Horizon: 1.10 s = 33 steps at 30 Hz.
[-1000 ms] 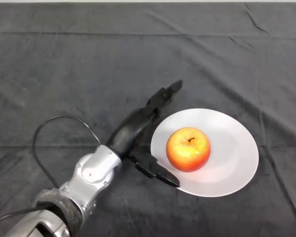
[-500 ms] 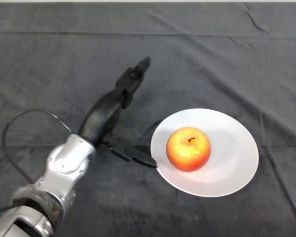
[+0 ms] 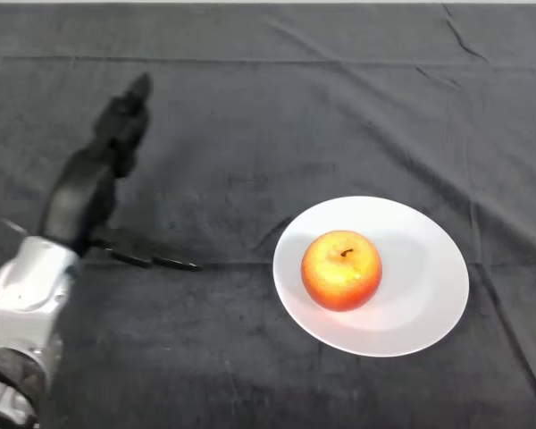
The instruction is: Move the apple to the plate
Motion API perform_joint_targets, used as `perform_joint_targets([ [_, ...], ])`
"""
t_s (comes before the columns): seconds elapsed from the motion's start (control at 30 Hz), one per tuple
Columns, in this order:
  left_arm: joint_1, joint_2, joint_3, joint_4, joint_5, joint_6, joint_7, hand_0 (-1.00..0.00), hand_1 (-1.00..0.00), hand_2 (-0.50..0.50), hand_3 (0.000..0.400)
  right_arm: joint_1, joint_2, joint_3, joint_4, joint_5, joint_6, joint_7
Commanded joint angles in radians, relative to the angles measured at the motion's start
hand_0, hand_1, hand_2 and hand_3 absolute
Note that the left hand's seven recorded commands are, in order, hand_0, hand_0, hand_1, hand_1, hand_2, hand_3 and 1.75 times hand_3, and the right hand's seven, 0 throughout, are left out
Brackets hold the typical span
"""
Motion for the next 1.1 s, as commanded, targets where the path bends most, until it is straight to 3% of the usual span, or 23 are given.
perform_joint_targets([
  [0.03, 0.038, 0.055, 0.042, 0.034, -0.037, -0.014, -0.005, 0.0, 0.0, 0.0, 0.0, 0.039, 0.052, 0.0149, 0.032, 0.0018, 0.002, -0.0057],
  [0.4, 0.102, 0.092, 0.219, 0.041, -0.12, 0.018, 0.005, 0.0, 0.0, 0.0, 0.0, 0.039, 0.052, 0.015, 0.032, 0.0019, 0.002, -0.0058],
  [1.1, 0.159, 0.116, 0.493, 0.043, -0.244, 0.163, 0.072, 0.0, 0.0, 0.0, 0.0, 0.039, 0.052, 0.0151, 0.031, 0.0022, 0.003, -0.0058],
])
